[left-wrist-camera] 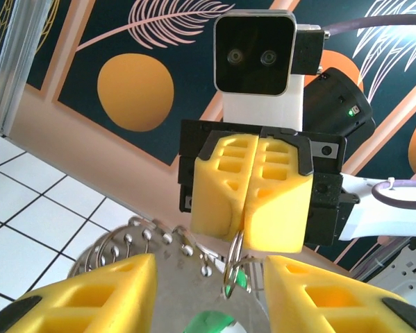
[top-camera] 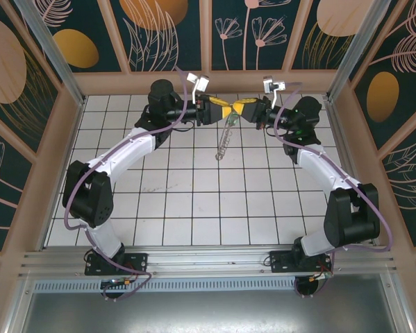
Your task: Put the keys on the keyring
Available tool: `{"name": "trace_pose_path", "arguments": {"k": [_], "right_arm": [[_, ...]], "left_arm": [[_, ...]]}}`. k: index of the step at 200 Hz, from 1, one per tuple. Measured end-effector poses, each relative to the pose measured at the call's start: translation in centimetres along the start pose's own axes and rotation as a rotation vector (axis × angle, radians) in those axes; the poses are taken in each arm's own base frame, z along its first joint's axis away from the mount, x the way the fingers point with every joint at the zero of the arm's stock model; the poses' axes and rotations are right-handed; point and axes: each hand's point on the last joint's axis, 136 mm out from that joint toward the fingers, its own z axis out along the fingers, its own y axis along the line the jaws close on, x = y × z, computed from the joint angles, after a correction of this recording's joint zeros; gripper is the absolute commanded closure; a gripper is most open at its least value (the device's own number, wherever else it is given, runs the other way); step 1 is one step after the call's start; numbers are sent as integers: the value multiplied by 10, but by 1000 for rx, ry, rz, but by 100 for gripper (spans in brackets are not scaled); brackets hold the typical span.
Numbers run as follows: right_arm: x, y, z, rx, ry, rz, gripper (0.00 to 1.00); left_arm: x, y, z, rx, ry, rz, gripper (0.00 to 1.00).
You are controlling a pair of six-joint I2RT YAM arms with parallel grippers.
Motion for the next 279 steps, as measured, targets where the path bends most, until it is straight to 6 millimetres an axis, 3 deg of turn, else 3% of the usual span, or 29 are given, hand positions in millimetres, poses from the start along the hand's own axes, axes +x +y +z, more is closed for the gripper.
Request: {"name": "trace_pose_path", "arguments": {"k": [28, 70, 94, 121, 139, 156, 211, 279], "right_arm": [[1, 0, 1, -1, 2, 2, 100], [2, -2, 1, 2, 4, -2, 100], [2, -3, 1, 1, 6, -5, 100], [0, -2, 2, 0, 4, -9, 99], [-1, -2, 2, 2, 2, -6, 65], [-4, -5, -1, 18, -14, -5, 55], [-8, 1, -33, 102, -78, -40, 48], [13, 0, -24, 87, -21, -74, 44]], "left_arm": [[0, -2, 1, 7, -1, -2, 63], [-2, -6, 1, 22, -5, 5, 83], [-4, -7, 1, 27, -12, 5, 100], [-6, -7, 1, 30, -17, 8, 100], [-6, -8, 1, 31, -20, 8, 100], [-7, -7, 1, 26, -25, 6, 100], [-10, -6, 1, 16, -40, 3, 100], [-8, -10, 1, 39, -24, 3, 100]]}}
